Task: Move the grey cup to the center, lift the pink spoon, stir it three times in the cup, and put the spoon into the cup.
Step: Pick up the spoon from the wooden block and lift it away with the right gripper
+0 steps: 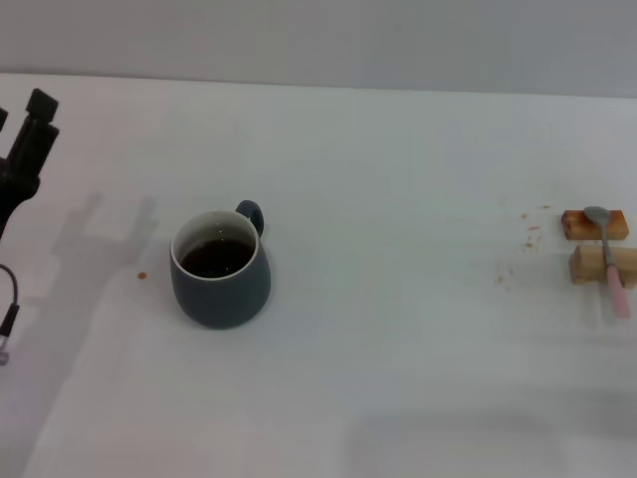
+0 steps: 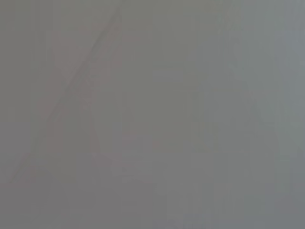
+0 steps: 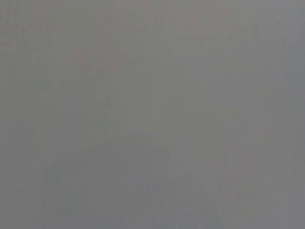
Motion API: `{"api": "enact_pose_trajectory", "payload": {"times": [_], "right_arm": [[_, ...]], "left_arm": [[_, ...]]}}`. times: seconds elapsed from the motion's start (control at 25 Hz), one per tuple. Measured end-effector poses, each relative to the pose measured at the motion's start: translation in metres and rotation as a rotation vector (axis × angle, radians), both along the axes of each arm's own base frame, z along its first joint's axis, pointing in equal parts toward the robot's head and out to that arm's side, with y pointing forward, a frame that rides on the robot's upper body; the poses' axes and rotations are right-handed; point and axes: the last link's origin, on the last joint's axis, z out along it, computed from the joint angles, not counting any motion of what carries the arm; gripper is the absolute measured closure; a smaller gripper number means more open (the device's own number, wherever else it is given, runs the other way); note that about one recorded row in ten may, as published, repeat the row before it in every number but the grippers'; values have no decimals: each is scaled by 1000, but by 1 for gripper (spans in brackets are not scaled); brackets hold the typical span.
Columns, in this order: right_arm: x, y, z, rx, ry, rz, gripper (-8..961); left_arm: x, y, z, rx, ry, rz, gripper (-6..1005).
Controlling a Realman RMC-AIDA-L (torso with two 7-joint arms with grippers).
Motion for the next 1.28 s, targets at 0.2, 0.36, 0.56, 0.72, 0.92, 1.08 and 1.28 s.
{"api": "enact_pose_trajectory", "payload": {"times": [0.2,0.36,0.56,0.72,0.92,1.08,1.28], "right_arm": [[2,-10,-4,12,34,-19,345],[4,-18,-8,11,55,-35,345],[6,-30,-16,3,83,-56,344],[3,-36,-23,-2,76,-67,344],[0,-40,-30,-17,89,-68,344],[-2,-42,-35,-31,108,-73,344],[-5,-47,-47,-61,97,-90,344]], "left_arm": [[-2,0,2,4,7,6,183],[-1,2,3,3,10,3,306],[3,12,-1,-27,36,-10,306],[7,19,-2,-36,45,-24,306],[16,29,-4,-49,50,-49,306],[17,32,-5,-59,48,-49,306],[15,33,-6,-69,45,-38,306]]}}
